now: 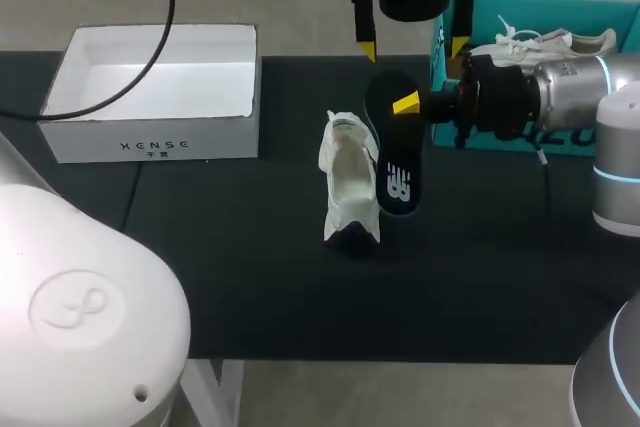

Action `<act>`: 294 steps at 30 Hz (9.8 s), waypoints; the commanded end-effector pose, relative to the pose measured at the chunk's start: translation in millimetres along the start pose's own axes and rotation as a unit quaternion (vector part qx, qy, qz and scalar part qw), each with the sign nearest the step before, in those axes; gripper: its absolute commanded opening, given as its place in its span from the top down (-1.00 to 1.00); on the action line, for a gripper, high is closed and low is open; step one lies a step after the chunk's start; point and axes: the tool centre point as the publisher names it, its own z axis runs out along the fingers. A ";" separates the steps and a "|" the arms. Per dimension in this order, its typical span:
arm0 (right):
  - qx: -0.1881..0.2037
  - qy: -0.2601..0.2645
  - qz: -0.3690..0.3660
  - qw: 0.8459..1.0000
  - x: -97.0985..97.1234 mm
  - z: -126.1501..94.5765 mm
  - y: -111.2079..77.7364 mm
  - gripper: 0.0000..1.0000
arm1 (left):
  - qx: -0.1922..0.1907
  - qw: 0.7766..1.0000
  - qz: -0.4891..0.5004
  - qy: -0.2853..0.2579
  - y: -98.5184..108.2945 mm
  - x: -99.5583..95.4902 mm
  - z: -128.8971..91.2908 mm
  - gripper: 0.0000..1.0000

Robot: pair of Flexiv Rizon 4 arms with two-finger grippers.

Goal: Take the shoe out of the shoebox, open the shoe tongue, remove and reinsert the insole, then place the shoe into the shoebox

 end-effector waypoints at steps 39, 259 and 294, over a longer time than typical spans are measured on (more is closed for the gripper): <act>0.040 0.006 0.034 0.999 22.2 -17.8 -16.5 1.00 | -0.121 0.846 -0.138 -0.501 -14.0 66.3 -7.2 -1.00; -0.116 -0.252 -0.017 0.961 22.1 -231.8 -19.1 -1.00 | 0.146 0.788 -0.290 -0.523 -44.1 84.2 123.4 1.00; -0.116 -0.252 -0.017 0.961 22.1 -231.8 -19.1 -1.00 | 0.304 0.801 -0.245 -0.453 -54.3 99.2 161.9 1.00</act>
